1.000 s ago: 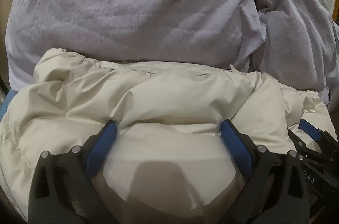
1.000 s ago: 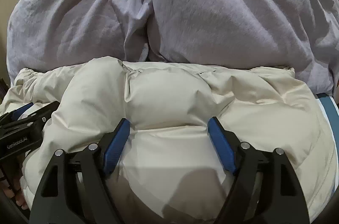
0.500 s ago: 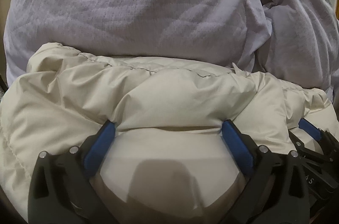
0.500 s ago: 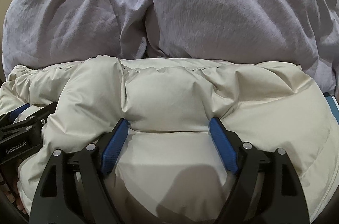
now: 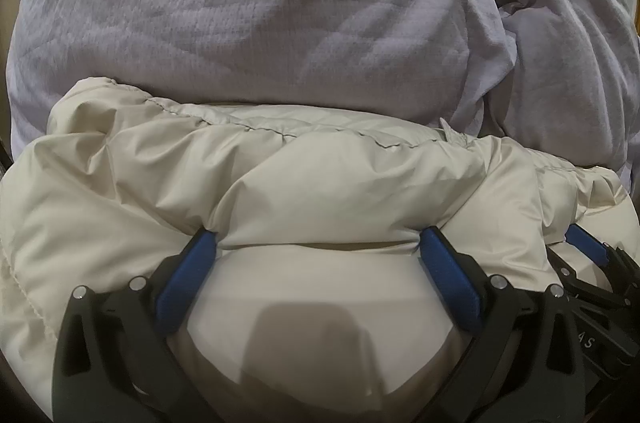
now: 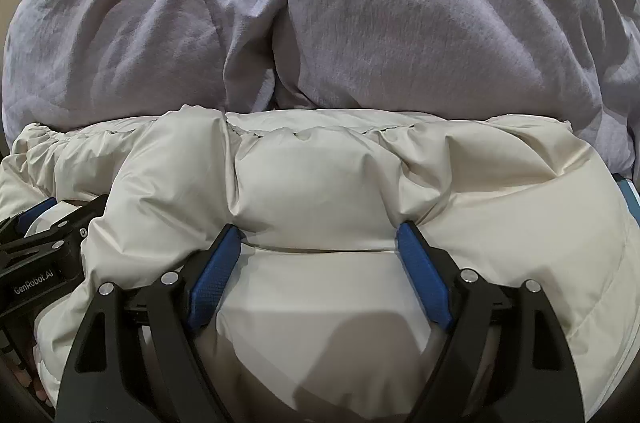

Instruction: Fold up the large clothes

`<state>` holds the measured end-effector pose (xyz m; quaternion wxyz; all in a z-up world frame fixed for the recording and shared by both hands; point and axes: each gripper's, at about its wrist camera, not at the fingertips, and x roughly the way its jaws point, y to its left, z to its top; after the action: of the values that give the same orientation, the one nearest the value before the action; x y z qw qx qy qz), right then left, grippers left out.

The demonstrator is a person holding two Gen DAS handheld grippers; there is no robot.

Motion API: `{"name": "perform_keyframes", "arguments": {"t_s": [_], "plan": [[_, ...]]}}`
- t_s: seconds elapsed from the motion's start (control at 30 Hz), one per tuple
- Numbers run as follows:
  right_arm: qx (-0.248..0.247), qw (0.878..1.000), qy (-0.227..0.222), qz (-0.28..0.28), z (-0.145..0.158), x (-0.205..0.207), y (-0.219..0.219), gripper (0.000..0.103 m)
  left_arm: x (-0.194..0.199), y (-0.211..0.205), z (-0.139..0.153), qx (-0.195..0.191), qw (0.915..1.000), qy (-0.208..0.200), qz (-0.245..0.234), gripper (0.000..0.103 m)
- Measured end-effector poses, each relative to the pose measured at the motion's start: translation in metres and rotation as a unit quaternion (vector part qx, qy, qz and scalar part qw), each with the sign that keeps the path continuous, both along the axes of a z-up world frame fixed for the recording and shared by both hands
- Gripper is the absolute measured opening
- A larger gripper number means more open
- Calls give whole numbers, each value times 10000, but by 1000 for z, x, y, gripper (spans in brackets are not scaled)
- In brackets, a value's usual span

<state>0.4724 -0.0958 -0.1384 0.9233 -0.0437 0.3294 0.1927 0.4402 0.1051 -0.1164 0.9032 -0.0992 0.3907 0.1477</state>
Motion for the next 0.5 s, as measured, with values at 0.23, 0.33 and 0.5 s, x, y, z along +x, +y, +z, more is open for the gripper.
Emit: {"name": "perform_keyframes", "arguments": {"t_s": [0.23, 0.33, 0.5], "plan": [[32, 10000, 4, 2, -5, 0, 0, 83, 1, 0, -1, 4, 10000, 3, -6, 101], [24, 10000, 16, -7, -6, -2, -3, 84, 2, 0, -3, 5, 10000, 18, -7, 101], [-30, 9998, 212, 26, -1, 4, -2, 84, 8, 10, 1, 12, 9999, 147, -22, 101]]}}
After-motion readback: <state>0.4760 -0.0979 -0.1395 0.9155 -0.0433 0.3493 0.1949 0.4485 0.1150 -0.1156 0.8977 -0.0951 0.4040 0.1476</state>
